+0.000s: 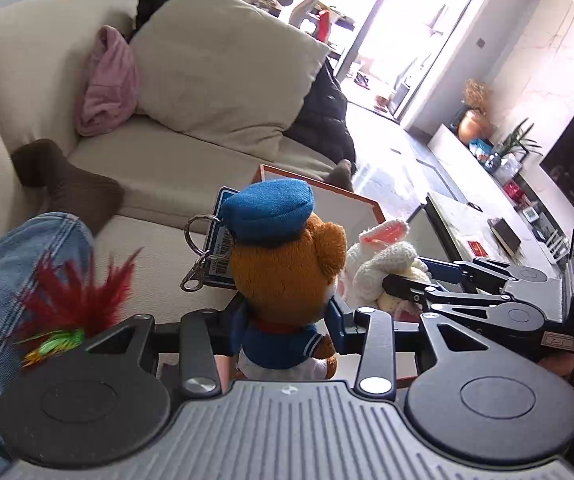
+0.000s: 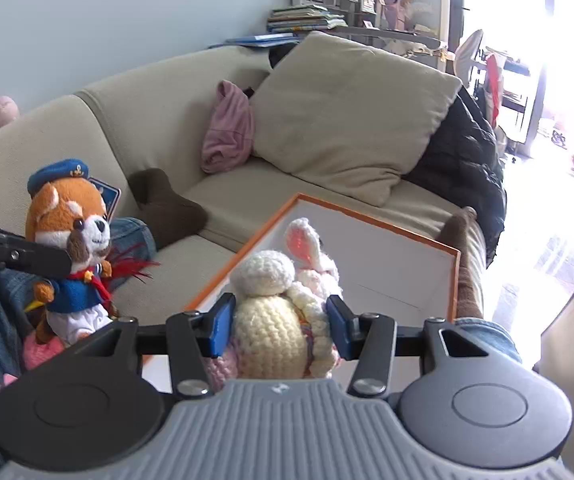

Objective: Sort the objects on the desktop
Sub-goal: 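Carry both plush toys over the orange shoebox with both grippers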

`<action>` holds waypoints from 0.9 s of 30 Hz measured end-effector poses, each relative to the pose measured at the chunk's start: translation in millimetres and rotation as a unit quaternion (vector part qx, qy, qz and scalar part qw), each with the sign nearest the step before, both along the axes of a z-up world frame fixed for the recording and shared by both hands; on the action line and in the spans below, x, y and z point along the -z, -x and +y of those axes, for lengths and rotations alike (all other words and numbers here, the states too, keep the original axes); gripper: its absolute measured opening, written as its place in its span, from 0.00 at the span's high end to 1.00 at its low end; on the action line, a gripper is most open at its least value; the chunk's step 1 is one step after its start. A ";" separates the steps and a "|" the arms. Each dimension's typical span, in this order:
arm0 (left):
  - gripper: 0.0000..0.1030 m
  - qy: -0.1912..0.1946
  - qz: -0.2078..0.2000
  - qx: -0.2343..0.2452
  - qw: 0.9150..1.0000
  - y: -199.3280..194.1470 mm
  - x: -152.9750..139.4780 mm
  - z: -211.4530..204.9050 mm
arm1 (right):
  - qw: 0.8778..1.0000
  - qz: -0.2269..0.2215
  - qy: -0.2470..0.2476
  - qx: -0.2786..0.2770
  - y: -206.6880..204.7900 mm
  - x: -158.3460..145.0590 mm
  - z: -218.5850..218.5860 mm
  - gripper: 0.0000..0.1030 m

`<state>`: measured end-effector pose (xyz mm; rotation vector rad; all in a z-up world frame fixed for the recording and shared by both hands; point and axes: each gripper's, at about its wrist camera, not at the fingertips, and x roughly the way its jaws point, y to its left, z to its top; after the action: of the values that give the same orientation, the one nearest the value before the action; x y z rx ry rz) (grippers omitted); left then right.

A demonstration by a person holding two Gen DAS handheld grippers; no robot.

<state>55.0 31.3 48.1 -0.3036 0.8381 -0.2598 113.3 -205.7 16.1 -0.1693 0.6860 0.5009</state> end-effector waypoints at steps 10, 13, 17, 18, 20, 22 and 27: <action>0.55 -0.006 0.075 0.102 0.992 -94.8 41.1 -61.2 | 0.994 -0.021 0.100 -0.026 -50.5 46.4 -16.7 0.50; 0.55 -0.020 0.096 0.104 0.990 -121.5 54.9 -68.9 | 0.984 -0.058 0.157 -0.067 -60.7 63.2 -11.4 0.50; 0.55 -0.027 0.115 0.107 0.987 -148.6 71.3 -74.1 | 0.966 -0.086 0.216 -0.113 -73.6 83.3 -4.2 0.50; 0.55 -0.028 0.119 0.108 0.987 -154.4 74.9 -76.0 | 0.962 -0.089 0.228 -0.122 -78.6 87.9 -2.2 0.50; 0.55 -0.031 0.125 0.112 0.985 -165.5 80.0 -78.8 | 0.956 -0.090 0.245 -0.133 -87.5 94.5 0.9 0.50; 0.55 -0.061 0.116 0.111 0.985 -173.0 81.3 -84.4 | 0.951 -0.091 0.259 -0.141 -94.8 98.9 2.7 0.50; 0.55 -0.100 0.110 0.113 0.982 -187.3 79.9 -93.4 | 0.944 -0.073 0.283 -0.152 -103.2 106.0 3.2 0.50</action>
<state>242.3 -62.1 -31.8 -0.0478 1.1114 -0.3538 216.5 -202.5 -89.9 -0.8574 0.6475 0.5694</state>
